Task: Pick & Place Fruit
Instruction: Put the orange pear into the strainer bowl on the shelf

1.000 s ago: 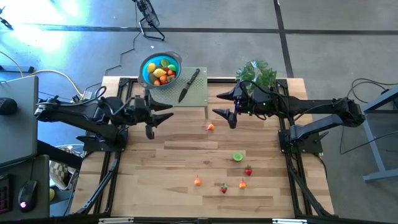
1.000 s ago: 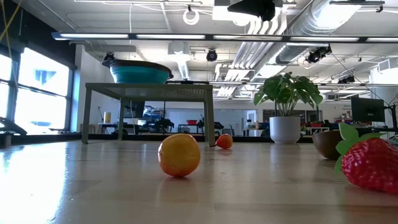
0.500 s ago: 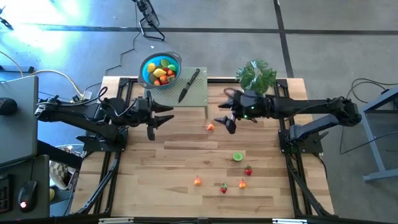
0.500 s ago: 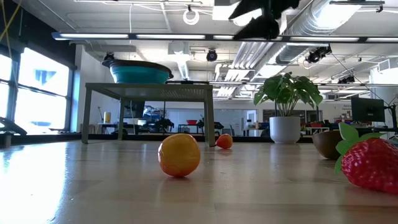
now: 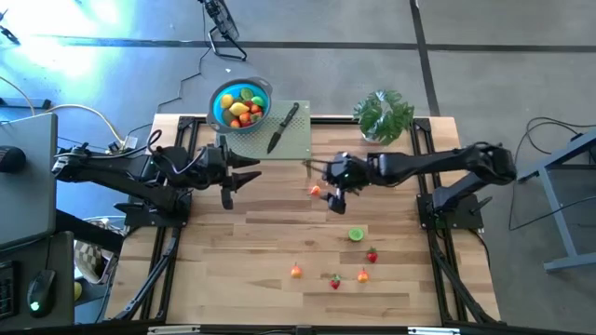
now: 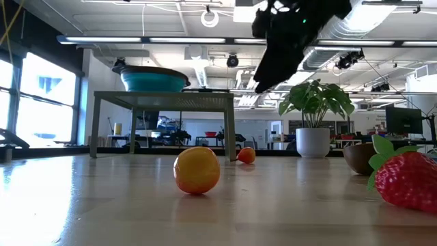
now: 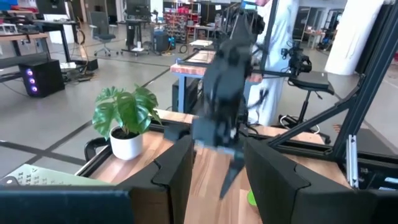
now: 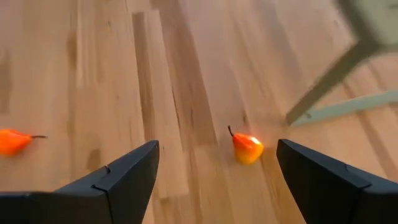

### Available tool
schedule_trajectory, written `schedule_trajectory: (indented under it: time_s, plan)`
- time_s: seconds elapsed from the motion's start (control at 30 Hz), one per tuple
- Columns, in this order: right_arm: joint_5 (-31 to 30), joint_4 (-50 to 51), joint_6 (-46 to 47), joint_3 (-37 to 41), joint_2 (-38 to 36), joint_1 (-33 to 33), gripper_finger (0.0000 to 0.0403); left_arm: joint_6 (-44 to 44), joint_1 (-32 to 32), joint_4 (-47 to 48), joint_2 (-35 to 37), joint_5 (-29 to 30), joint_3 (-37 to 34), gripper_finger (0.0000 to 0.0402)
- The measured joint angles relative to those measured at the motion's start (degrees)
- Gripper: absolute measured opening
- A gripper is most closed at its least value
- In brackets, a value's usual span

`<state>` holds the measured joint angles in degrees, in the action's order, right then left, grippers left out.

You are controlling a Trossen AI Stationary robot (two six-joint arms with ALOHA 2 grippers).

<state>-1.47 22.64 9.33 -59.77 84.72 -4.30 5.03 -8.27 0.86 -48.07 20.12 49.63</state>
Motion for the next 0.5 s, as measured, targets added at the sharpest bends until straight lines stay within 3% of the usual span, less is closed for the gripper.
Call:
schedule_trajectory:
  time_s: [0.5]
  plan:
    - [-1.96, -5.26, -3.62, -0.07, 16.30, 0.05, 0.0318, 2.98, 0.00, -0.76, 0.00, 0.04, 0.02, 0.0140]
